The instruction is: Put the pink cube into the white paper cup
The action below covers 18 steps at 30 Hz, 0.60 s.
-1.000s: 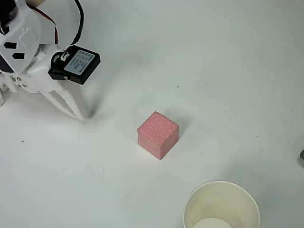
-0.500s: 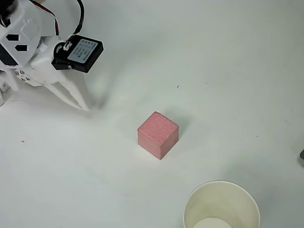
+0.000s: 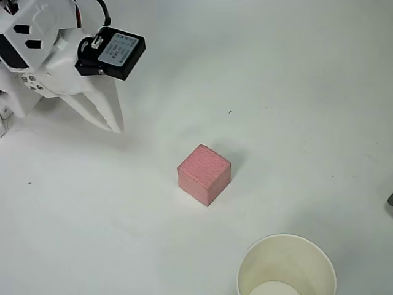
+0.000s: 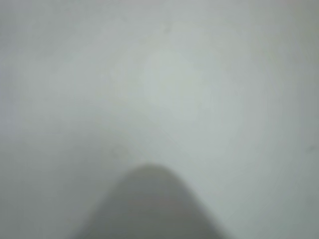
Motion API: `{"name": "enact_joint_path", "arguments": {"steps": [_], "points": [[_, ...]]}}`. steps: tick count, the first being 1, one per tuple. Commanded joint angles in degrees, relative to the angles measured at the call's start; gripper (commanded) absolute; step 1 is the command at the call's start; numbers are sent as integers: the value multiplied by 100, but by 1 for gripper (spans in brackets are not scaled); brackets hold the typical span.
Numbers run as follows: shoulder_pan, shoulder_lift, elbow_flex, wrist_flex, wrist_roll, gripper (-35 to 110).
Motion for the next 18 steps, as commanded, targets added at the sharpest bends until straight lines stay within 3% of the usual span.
{"name": "enact_joint_path", "arguments": {"steps": [1, 12, 18], "points": [[-97, -861, -1055, -448, -176, 0], [-211, -2101, -1556, -1134, -123, 0], [-246, -3190, -2479, -1116, -158, 16]]}}
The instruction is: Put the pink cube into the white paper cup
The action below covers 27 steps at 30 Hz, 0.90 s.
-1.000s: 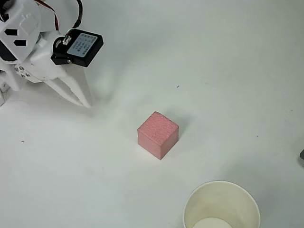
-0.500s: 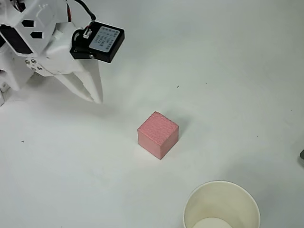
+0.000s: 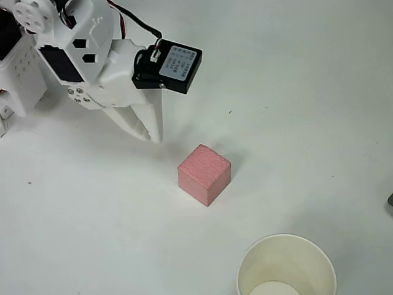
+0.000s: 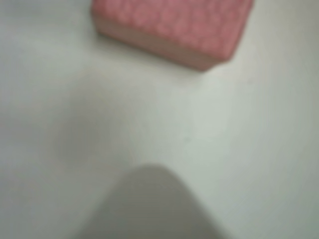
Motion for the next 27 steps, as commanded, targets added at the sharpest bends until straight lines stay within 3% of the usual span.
{"name": "enact_joint_path", "arguments": {"steps": [1, 27], "points": [[-88, -378, -1090, -9, -62, 17], [-264, -2399, -3103, -9, -299, 44]]}}
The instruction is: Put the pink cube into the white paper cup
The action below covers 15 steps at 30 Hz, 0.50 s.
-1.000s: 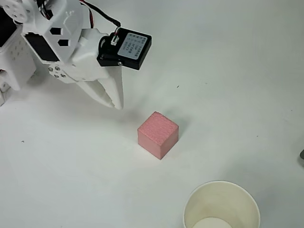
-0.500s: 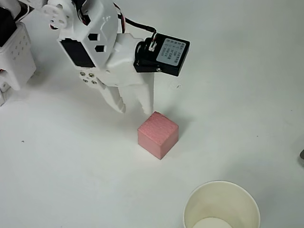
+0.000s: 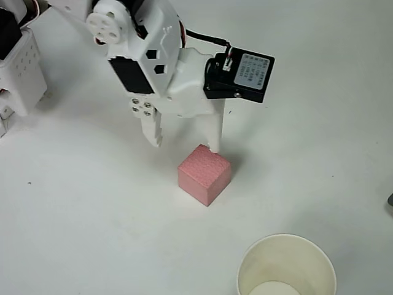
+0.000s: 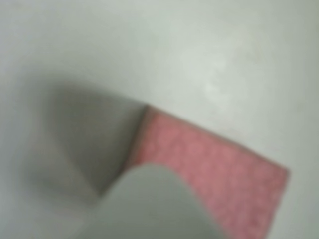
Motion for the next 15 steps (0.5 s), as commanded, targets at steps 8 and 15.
{"name": "enact_joint_path", "arguments": {"steps": [8, 15], "points": [[9, -9, -642, -53, -88, 44], [167, -18, -765, -53, -123, 44]]}}
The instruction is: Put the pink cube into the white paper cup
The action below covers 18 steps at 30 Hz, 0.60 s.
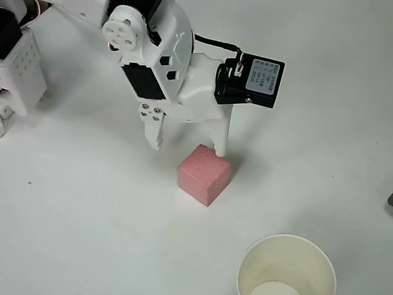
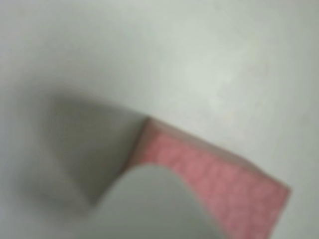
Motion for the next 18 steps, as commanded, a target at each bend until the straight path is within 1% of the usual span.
{"name": "enact_joint_path", "arguments": {"steps": [1, 10, 18], "points": [[70, 158, -686, -18, -114, 44], [88, -554, -1248, -18, -88, 44], [79, -844, -1318, -18, 9, 44]]}}
